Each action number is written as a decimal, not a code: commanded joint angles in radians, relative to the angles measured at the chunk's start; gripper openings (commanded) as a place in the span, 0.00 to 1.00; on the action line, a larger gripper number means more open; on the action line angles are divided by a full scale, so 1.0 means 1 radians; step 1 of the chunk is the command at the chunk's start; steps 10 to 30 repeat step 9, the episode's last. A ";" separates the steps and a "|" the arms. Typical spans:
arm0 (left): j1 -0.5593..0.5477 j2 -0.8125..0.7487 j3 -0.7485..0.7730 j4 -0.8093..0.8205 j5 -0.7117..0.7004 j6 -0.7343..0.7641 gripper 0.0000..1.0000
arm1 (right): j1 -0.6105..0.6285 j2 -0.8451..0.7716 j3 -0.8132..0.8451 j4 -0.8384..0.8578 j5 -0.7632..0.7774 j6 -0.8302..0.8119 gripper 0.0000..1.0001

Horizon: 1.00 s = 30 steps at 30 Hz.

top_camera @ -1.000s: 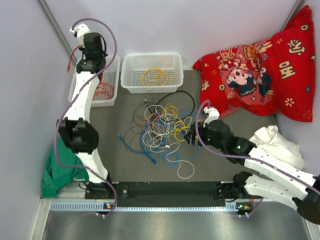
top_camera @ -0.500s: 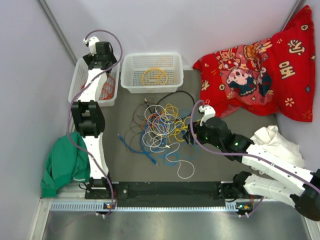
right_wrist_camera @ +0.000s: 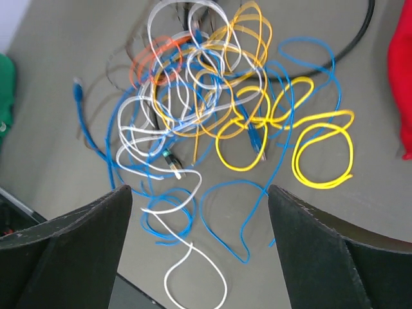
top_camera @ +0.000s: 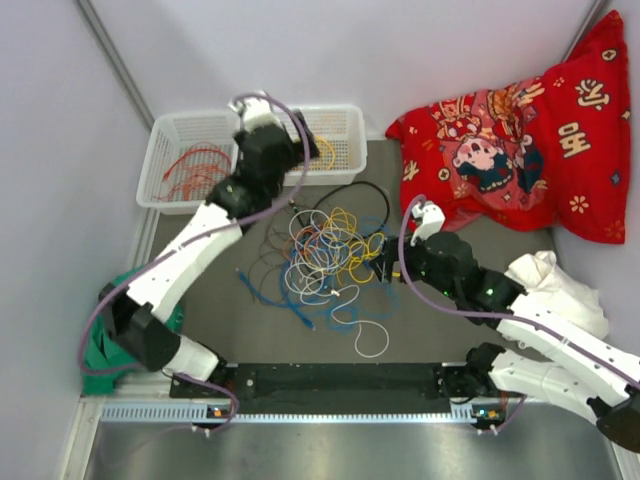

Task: Untangle the cables

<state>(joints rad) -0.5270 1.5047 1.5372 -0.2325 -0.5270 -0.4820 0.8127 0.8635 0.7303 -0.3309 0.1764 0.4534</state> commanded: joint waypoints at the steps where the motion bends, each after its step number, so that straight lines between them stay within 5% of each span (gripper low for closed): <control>1: -0.108 -0.096 -0.237 -0.082 0.113 -0.183 0.99 | -0.004 -0.049 0.081 -0.029 0.041 0.001 0.87; 8: -0.220 -0.296 -0.544 -0.128 0.116 -0.260 0.99 | -0.003 -0.113 0.084 -0.089 0.153 0.021 0.99; 30: -0.229 -0.316 -0.551 -0.146 0.134 -0.260 0.99 | -0.003 -0.130 0.080 -0.085 0.173 0.022 0.99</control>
